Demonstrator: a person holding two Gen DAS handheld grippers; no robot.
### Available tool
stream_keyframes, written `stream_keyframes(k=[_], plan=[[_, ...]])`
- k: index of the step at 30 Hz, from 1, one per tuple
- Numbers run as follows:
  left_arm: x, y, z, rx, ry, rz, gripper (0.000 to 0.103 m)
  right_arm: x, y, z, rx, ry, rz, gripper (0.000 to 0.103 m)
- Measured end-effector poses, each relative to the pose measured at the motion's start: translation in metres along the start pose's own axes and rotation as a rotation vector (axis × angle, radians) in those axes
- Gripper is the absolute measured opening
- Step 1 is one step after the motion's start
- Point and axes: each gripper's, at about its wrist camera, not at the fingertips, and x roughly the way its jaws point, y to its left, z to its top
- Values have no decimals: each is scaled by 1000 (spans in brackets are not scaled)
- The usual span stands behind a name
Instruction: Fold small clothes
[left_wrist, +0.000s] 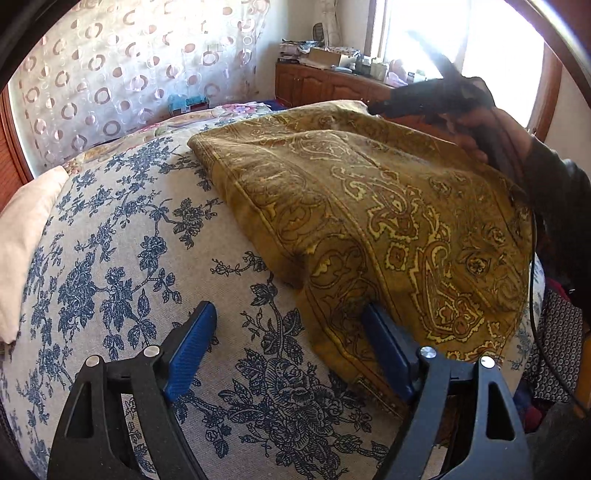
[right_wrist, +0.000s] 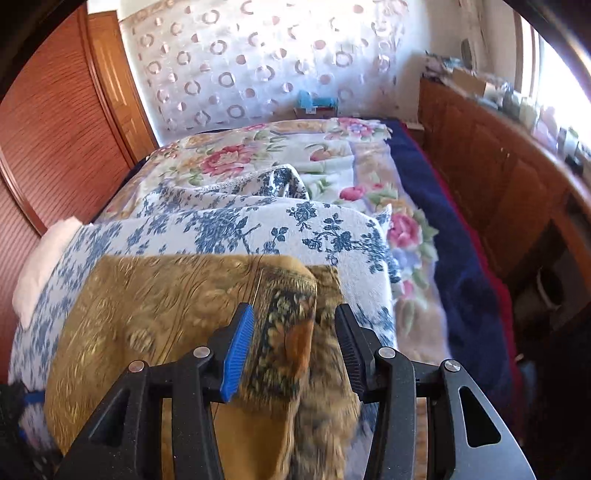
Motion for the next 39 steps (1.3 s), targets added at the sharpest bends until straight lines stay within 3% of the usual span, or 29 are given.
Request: stream_keyframes(k=[2, 4, 7, 8, 10, 12, 15, 19, 22, 24, 27, 31, 39], plan=[[0, 0, 0, 0, 0, 0, 83, 6, -3, 8, 21, 0, 21, 47], [0, -1, 0, 1, 0, 1, 83, 11, -2, 9, 16, 14, 37, 40], [0, -2, 0, 7, 2, 8, 83, 16, -1, 8, -21, 45, 30, 6], [0, -2, 0, 8, 2, 9, 83, 15, 0, 9, -39, 39, 20, 3], [-1, -2, -1, 8, 2, 9, 83, 3, 2, 12, -69, -18, -23, 3], [0, -2, -1, 9, 3, 10, 83, -12, -3, 19, -38, -95, -118, 3], [0, -1, -1, 13, 3, 15, 83, -15, -8, 25, -18, -88, -183, 3], [0, -1, -1, 13, 4, 15, 83, -23, -8, 24, -57, -88, -192, 3], [0, -2, -1, 14, 3, 15, 83, -40, -2, 13, -75, -100, -145, 13], [0, -2, -1, 14, 4, 15, 83, -55, 4, -3, -99, -116, -122, 37], [0, -1, -1, 14, 3, 15, 83, -74, 13, -36, -141, -125, -101, 59], [0, -1, -1, 14, 3, 15, 83, -99, 15, -84, -146, -121, -31, 61], [1, -1, -1, 14, 3, 15, 83, -121, 17, -151, -181, -105, -74, 67]])
